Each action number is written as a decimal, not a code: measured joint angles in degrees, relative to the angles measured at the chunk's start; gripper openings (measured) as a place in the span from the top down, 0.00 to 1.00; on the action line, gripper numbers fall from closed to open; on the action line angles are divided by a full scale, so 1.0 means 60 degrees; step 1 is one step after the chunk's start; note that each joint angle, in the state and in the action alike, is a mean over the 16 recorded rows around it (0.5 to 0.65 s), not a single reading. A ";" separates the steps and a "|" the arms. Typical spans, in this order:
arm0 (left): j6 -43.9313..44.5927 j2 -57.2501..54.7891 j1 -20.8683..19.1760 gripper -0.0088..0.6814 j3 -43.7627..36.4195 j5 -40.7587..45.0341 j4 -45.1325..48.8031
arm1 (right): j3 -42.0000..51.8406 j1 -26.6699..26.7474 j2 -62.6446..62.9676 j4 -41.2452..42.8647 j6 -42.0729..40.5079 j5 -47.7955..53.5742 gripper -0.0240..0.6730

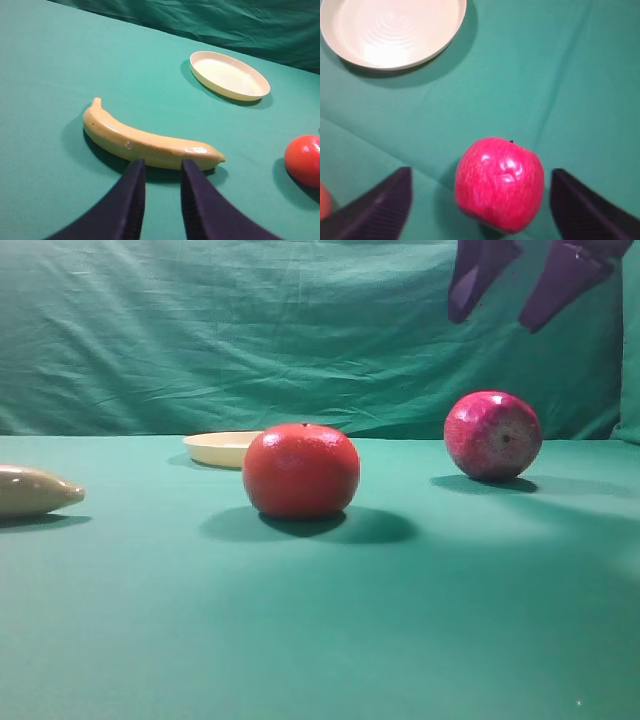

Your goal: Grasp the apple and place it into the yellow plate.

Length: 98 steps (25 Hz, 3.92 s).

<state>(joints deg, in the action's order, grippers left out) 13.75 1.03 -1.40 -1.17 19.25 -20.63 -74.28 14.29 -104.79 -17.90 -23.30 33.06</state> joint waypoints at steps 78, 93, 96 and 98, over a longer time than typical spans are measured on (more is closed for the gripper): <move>0.0000 0.0000 0.0000 0.76 0.0000 0.0000 0.0000 | -0.5259 0.1990 0.1371 0.1185 0.1309 0.3779 0.97; 0.0000 0.0000 0.0000 0.76 0.0000 0.0000 0.0000 | 0.1408 0.1954 0.7547 0.1272 0.1906 0.1190 0.97; 0.0000 0.0000 0.0000 0.76 0.0000 0.0000 0.0000 | 0.2866 0.1954 0.8864 0.1267 0.1910 0.0644 0.97; 0.0000 0.0000 0.0000 0.76 0.0000 0.0000 0.0000 | 0.3706 0.1954 0.9730 0.1263 0.1916 0.0432 0.97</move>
<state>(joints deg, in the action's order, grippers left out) 13.75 1.03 -1.40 -1.17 19.25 -20.63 -52.05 26.01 -46.41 -10.32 -11.81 35.66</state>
